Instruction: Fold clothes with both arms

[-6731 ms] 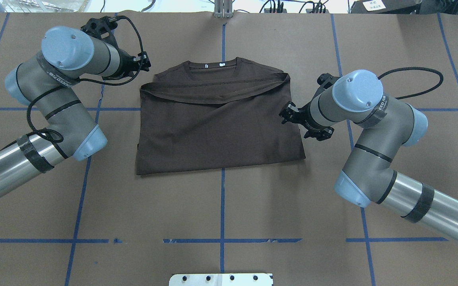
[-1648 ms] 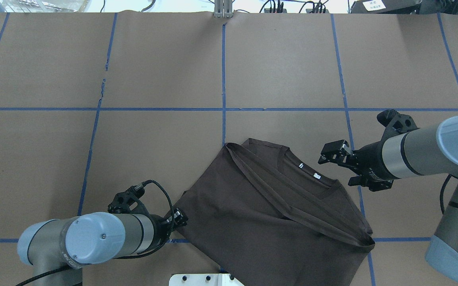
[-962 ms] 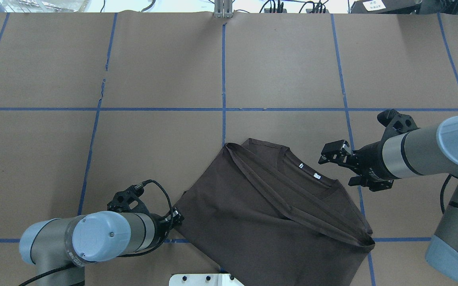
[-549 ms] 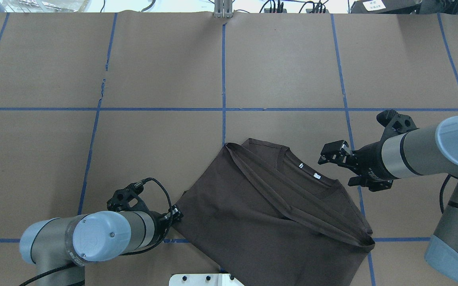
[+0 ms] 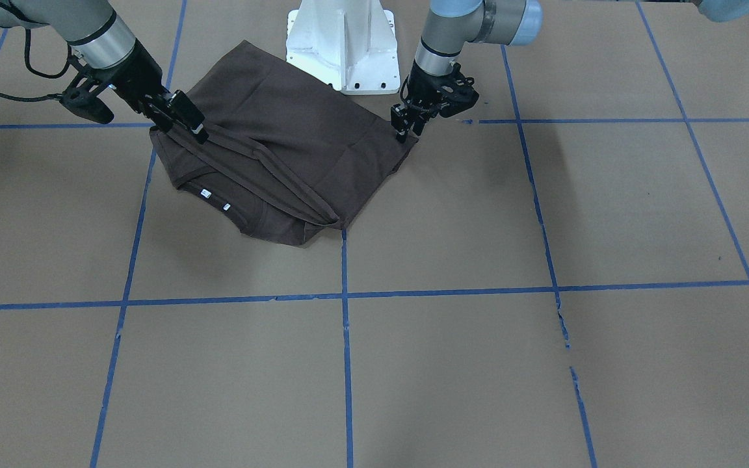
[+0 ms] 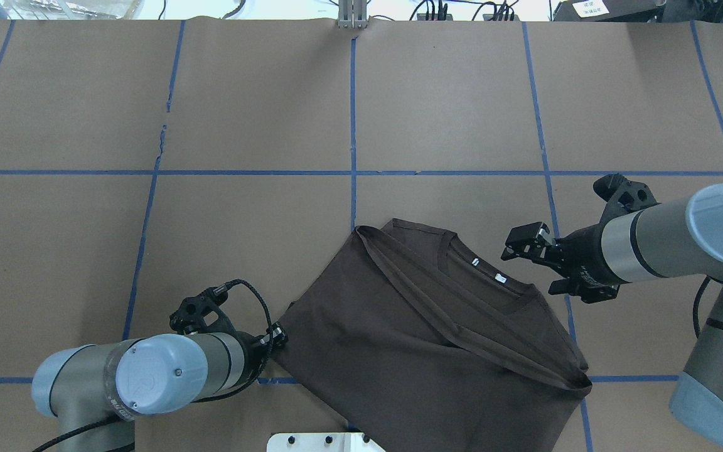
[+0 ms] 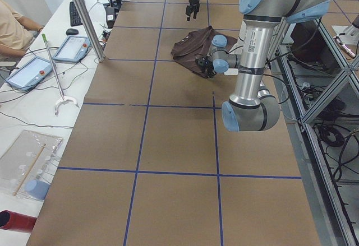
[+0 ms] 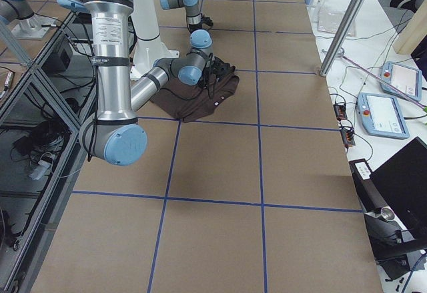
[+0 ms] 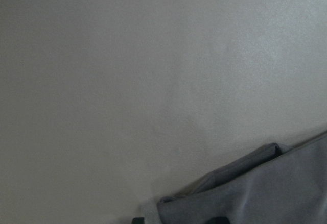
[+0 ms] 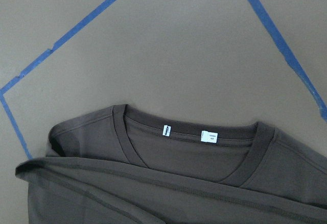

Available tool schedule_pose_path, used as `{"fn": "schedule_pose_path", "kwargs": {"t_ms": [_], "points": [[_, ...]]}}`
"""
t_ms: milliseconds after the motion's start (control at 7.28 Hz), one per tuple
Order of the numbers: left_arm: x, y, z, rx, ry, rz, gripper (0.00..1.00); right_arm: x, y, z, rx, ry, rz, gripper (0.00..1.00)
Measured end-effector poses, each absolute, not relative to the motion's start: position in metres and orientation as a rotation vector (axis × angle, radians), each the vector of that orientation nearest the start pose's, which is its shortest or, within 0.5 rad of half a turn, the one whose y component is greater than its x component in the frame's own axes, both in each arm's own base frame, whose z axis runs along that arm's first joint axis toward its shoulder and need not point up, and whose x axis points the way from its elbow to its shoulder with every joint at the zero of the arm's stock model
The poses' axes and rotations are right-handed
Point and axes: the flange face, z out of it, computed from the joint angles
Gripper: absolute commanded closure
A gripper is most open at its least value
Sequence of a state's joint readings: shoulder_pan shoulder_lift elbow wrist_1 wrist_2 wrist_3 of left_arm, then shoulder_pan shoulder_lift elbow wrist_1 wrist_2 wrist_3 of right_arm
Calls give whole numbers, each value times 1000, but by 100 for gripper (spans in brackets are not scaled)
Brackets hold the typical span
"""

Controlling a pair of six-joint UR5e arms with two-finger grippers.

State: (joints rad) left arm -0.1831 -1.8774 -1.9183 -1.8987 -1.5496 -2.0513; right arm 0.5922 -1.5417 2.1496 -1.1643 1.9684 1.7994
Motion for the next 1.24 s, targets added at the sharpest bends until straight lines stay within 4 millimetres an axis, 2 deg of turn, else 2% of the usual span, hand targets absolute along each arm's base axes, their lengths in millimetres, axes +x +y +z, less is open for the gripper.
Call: {"fn": "schedule_pose_path", "kwargs": {"t_ms": [275,412,549,962,1236], "points": [[544,-239,302,-126,989,-620,55,-333,-337,327,-186,-1063,535,0],[544,-240,303,-121,989,-623,70,-333,-337,327,-189,-1064,533,0],[544,-241,303,-117,988,-627,100,-333,-337,326,-190,-1065,532,0],[541,-245,301,-106,996,-636,100,-336,-338,323,-189,-1070,530,0],[533,-255,297,-93,993,-647,100,-337,-340,324,-187,-1069,532,0]]}}
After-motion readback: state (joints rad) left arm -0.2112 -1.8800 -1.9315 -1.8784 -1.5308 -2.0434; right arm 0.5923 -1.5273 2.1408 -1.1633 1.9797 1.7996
